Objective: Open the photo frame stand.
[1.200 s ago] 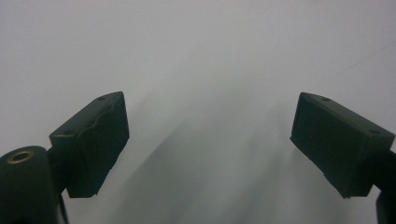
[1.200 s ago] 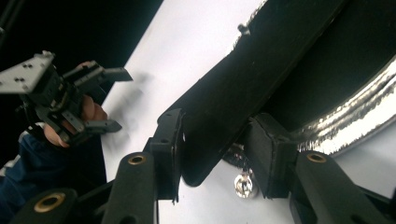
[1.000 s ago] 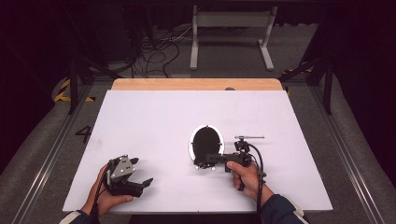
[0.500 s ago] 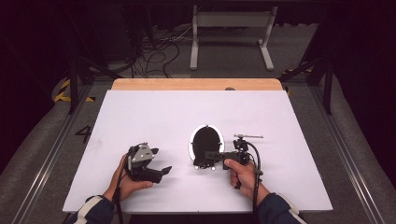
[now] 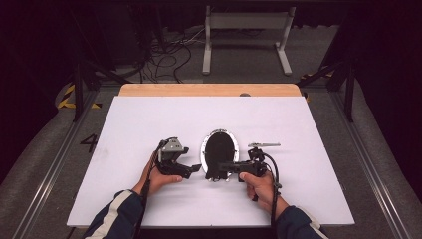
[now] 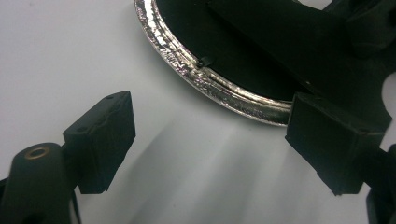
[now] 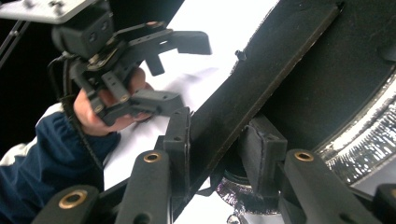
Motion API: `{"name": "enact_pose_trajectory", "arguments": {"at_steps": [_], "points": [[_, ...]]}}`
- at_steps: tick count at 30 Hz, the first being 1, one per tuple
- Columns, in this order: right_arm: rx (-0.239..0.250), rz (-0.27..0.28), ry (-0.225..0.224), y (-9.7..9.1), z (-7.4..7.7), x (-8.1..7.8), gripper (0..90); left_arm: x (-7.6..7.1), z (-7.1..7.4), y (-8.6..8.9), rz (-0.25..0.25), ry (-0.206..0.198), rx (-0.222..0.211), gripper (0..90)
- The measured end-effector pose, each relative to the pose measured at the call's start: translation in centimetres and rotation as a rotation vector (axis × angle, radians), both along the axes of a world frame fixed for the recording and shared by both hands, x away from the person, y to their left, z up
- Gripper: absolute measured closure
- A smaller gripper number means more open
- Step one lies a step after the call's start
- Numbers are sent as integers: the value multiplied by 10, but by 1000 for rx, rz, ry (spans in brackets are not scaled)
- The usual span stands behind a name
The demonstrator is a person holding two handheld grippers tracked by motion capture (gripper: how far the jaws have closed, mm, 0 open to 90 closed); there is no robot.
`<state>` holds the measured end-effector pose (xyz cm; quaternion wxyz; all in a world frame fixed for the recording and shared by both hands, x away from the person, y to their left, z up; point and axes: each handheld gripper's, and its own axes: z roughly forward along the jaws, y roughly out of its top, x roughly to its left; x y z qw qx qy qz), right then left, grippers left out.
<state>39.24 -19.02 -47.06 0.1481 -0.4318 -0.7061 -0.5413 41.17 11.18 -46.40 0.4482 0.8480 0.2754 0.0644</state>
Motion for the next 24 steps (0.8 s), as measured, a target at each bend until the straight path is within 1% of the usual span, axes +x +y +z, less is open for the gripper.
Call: {"name": "enact_pose_trajectory", "arguments": {"at_steps": [2, 3, 4, 5, 7, 8, 9, 10, 11, 12, 13, 14, 15, 16, 17, 18, 19, 20, 21, 22, 23, 24], "points": [[-4, 13, -18, 0, 1, 0, 673, 4, -1, -1, -12, 21, 9, 160], [-8, 23, -37, 0, 2, -1, 679, 7, 0, -1, -21, 29, -18, 155], [-8, 23, -37, 0, 2, -1, 679, 7, 0, -1, -21, 29, -18, 155], [-14, 39, -68, 1, 3, -3, 692, 11, 2, -1, -34, 54, -46, 154], [-17, 48, -85, 1, 4, -4, 701, 14, 2, -2, -37, 59, -49, 151], [-17, 48, -85, 1, 4, -4, 701, 14, 2, -2, -37, 59, -49, 151], [-19, 51, -94, 1, 4, -4, 705, 17, 2, -2, -43, 67, -52, 151], [-22, 58, -103, 1, 5, -5, 712, 18, 2, -2, -41, 84, -61, 150], [-26, 66, -110, 0, 5, -6, 716, 19, 2, -3, -39, 91, -65, 150], [-27, 73, -123, 1, 6, -7, 724, 20, 2, -4, -50, 100, -72, 151], [-33, 83, -138, 0, 6, -7, 728, 21, 3, -5, -64, 97, -75, 151], [-33, 83, -138, 0, 6, -7, 728, 21, 3, -5, -64, 97, -75, 151], [-37, 89, -147, 1, 7, -8, 730, 20, 4, -6, -62, 97, -81, 151], [-40, 96, -155, 1, 7, -8, 731, 22, 5, -7, -74, 86, -79, 151], [-43, 98, -163, 1, 8, -8, 731, 22, 6, -8, -64, 100, -92, 151], [-46, 100, -169, 1, 8, -9, 731, 24, 6, -8, -67, 91, -94, 151], [-47, 101, -173, 1, 8, -9, 731, 24, 6, -9, -63, 99, -101, 151], [-46, 104, -177, 1, 8, -9, 731, 25, 6, -10, -72, 104, -96, 152], [-49, 107, -183, 1, 8, -9, 731, 26, 6, -11, -72, 112, -102, 148], [-51, 108, -188, 1, 8, -9, 731, 28, 6, -11, -78, 111, -101, 148], [-55, 111, -195, 2, 9, -9, 731, 28, 7, -12, -73, 108, -106, 149], [-57, 115, -200, 2, 9, -10, 731, 29, 8, -13, -79, 111, -113, 149]]}}
